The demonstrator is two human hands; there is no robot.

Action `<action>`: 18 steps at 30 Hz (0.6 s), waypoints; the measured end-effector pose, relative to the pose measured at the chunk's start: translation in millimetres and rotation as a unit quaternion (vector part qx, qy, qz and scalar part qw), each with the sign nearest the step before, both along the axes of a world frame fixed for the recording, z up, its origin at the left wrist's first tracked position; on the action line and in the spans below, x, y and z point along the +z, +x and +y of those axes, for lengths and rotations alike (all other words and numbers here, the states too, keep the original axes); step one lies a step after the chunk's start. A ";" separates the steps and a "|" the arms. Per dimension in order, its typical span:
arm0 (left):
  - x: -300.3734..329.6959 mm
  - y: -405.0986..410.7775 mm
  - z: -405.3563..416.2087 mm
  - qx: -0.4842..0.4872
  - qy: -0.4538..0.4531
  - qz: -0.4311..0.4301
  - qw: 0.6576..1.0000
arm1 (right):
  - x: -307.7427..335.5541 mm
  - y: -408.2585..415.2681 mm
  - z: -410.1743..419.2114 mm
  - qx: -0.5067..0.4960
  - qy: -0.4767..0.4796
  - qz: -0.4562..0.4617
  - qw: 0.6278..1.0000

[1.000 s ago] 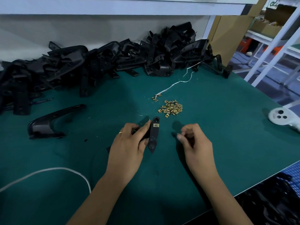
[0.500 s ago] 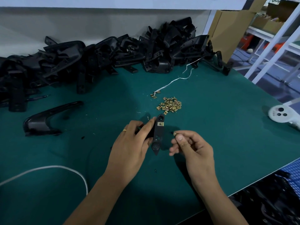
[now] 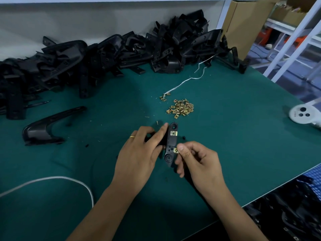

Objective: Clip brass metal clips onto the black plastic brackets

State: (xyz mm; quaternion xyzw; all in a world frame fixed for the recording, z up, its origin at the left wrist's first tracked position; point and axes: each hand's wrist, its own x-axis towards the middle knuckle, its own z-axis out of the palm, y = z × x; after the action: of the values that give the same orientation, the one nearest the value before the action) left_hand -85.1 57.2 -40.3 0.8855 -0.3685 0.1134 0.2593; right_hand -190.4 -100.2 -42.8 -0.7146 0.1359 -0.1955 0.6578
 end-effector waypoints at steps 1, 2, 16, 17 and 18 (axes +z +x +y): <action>-0.6 -0.6 -0.1 0.000 0.000 -0.008 1.000 | -0.4 0.0 0.7 -0.004 -0.002 0.003 1.000; -0.9 -1.2 -0.7 0.004 -0.002 -0.018 1.000 | -0.5 0.2 2.4 -0.010 -0.005 0.007 1.000; -1.3 -20.0 -13.2 -0.023 -0.009 -0.083 0.996 | -1.4 -12.7 18.0 -0.041 0.086 0.018 0.995; 1.7 -17.4 -13.1 -0.047 -0.006 -0.075 0.996 | 2.2 -19.2 12.9 -0.051 0.091 0.015 0.994; 4.8 -15.8 -14.4 -0.063 -0.002 -0.066 0.996 | 6.0 -29.0 7.7 -0.079 0.088 0.009 0.993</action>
State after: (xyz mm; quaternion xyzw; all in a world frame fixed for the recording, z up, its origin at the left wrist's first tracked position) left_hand -100.8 42.8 -35.4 0.8505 -0.4397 0.1557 0.2430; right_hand -219.4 -92.5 -36.8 -0.6425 0.2152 -0.2276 0.6993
